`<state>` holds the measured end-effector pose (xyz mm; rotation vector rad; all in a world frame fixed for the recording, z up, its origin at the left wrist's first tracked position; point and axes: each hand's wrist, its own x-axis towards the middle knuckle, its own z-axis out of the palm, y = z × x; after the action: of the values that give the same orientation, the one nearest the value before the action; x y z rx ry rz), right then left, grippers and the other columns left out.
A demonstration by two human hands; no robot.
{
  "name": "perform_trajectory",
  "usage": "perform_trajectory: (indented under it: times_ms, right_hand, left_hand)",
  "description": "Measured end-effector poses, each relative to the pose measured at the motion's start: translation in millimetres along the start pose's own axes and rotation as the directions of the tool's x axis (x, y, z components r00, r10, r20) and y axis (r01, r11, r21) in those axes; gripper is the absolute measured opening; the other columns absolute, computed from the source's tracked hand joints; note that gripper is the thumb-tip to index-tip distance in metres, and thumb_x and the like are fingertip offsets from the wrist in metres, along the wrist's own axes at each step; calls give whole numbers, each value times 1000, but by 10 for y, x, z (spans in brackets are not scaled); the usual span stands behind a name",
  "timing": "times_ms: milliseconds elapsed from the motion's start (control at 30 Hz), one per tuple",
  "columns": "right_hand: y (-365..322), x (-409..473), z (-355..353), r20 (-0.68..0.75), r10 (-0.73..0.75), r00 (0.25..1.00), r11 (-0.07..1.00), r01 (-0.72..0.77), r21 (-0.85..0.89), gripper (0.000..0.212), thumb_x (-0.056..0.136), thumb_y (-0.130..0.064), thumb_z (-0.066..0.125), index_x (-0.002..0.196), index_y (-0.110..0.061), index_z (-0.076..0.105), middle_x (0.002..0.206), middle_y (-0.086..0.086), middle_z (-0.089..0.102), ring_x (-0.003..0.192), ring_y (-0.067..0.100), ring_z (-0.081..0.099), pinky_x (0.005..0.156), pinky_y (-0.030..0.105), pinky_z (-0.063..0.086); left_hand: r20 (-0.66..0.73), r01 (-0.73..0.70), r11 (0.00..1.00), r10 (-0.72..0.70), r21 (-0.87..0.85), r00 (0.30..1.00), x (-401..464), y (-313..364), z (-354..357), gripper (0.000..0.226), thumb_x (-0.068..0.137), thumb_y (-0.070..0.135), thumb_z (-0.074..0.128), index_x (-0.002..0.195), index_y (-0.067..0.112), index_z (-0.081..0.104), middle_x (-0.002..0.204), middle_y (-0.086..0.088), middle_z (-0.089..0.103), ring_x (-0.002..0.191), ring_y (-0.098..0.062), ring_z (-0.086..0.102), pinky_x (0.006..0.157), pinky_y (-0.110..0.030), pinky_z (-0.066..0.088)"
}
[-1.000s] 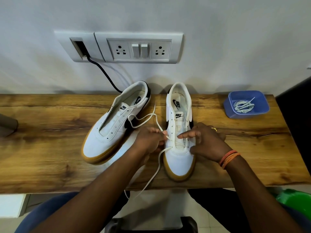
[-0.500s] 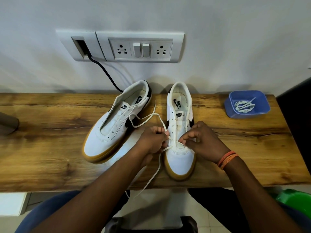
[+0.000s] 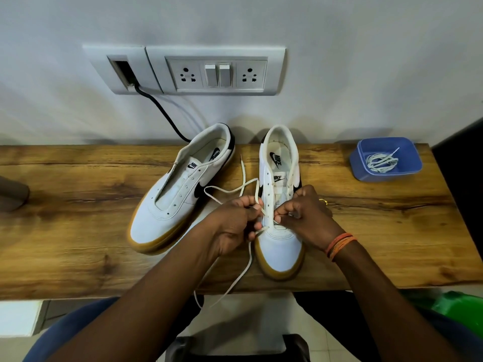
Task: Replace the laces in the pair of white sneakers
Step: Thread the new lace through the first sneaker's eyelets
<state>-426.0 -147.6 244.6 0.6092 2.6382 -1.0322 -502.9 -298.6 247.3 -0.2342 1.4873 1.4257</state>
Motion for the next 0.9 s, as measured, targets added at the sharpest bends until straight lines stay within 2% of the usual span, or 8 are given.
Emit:
perform_trajectory:
  times_ms: [100,233,467,567,633,700,800,900]
  right_hand:
    - [-45,-10,-26,39,22,999,998,-20,-59,20,83,-33,75,73,-44,61,109,-4,36,112,23,44,102,44,38]
    - [-77,-25,-20,51,46,998,991,-39,-126,0,87,-36,70,86,-36,70,111,-4,32,113,22,40,102,38,32]
    - [-99,-43,9,112,44,993,989,-27,-147,21,91,-33,62,73,-36,52,111,-3,27,113,20,36,95,33,24]
    - [-108,-56,33,93,20,995,980,-1,-198,8,93,-31,58,86,-31,56,110,-3,25,113,21,35,92,33,22]
    - [-126,-64,50,82,10,997,972,9,-234,5,94,-30,55,90,-27,56,111,-3,24,113,21,34,94,35,23]
    - [-141,-73,56,75,11,997,969,8,-249,7,95,-31,54,90,-27,53,111,-3,22,114,22,33,96,37,24]
    - [-145,-82,62,67,12,998,966,5,-258,8,96,-33,52,92,-26,52,112,-3,21,114,22,31,95,36,23]
    - [-139,-84,75,57,15,998,967,0,-254,9,96,-33,51,95,-25,55,112,-4,21,114,21,29,96,35,21]
  left_hand:
    - [-2,-11,1000,11,14,1000,-12,7,4,18,103,7,43,96,15,57,72,-2,53,55,-10,47,45,-20,38]
    - [3,-30,999,30,13,1000,-17,5,18,18,103,6,43,96,15,57,74,-1,54,59,-10,47,49,-21,39]
    - [-39,-41,998,42,39,998,-6,7,42,16,102,7,46,97,12,60,75,-4,55,61,-11,49,53,-24,43]
    - [-146,-9,979,39,203,988,-9,1,30,12,97,16,59,86,12,63,68,-5,60,61,-16,54,54,-27,47]
    - [-234,-17,929,111,370,966,10,-47,14,23,89,30,70,71,15,65,64,-1,65,60,-15,58,56,-26,47]
    - [-281,-55,905,189,423,941,27,-101,15,34,81,41,75,65,13,68,61,1,68,57,-12,58,57,-25,46]
    - [-314,-56,942,166,331,935,7,-123,54,40,78,44,78,74,5,74,63,-3,70,50,-9,57,50,-19,43]
    - [-330,-16,979,84,204,940,-15,-122,85,36,80,33,80,76,-2,72,50,-1,60,34,-6,46,39,-14,36]
